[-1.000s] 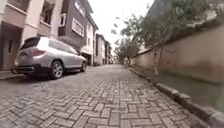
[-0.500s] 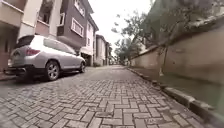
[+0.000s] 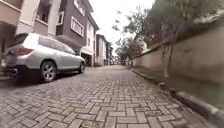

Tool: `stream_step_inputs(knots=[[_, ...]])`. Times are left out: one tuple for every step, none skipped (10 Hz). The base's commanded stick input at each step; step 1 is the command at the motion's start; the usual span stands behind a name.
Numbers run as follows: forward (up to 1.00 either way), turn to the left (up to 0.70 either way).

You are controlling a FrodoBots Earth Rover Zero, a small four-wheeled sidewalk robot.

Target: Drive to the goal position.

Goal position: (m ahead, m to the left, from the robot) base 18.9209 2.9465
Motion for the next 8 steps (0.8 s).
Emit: stream_step_inputs(knots=[[0.70,0.00],[0.70,0.00],[0.70,0.00],[0.70,0.00],[0.70,0.00],[0.70,0.00],[0.70,0.00],[0.70,-0.07]])
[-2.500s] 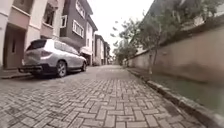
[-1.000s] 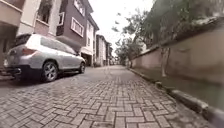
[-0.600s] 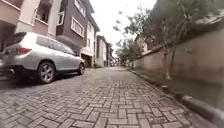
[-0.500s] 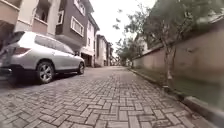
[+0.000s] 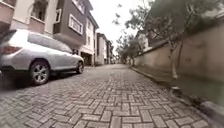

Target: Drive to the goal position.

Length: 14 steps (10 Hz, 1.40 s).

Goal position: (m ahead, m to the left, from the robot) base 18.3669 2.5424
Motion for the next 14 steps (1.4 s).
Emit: stream_step_inputs(knots=[[0.70,-0.29],[0.70,-0.35],[0.70,-0.35],[0.70,-0.35],[0.70,-0.35],[0.70,-0.25],[0.70,-0.01],[0.70,0.00],[0.70,0.00],[0.70,0.00],[0.70,0.00],[0.70,0.00],[0.70,0.00],[0.70,0.00]])
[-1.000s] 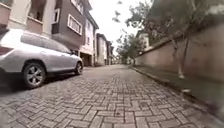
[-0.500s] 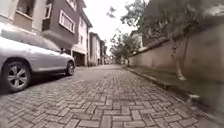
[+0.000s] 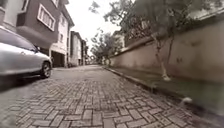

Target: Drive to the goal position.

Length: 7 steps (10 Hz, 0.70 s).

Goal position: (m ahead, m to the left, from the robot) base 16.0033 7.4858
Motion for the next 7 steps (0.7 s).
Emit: stream_step_inputs(knots=[[0.70,0.00],[0.70,0.00],[0.70,0.00],[0.70,0.00],[0.70,0.00],[0.70,0.00],[0.70,0.14]])
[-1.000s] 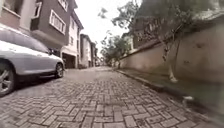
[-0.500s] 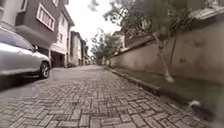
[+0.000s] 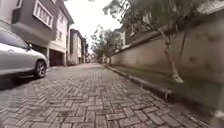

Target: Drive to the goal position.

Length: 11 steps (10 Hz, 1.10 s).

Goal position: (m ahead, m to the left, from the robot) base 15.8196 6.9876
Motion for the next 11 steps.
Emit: stream_step_inputs(knots=[[0.70,0.00],[0.70,0.00],[0.70,0.00],[0.70,0.00],[0.70,0.00],[0.70,0.00],[0.70,0.00],[0.70,0.00],[0.70,0.00],[0.70,0.00],[0.70,0.00]])
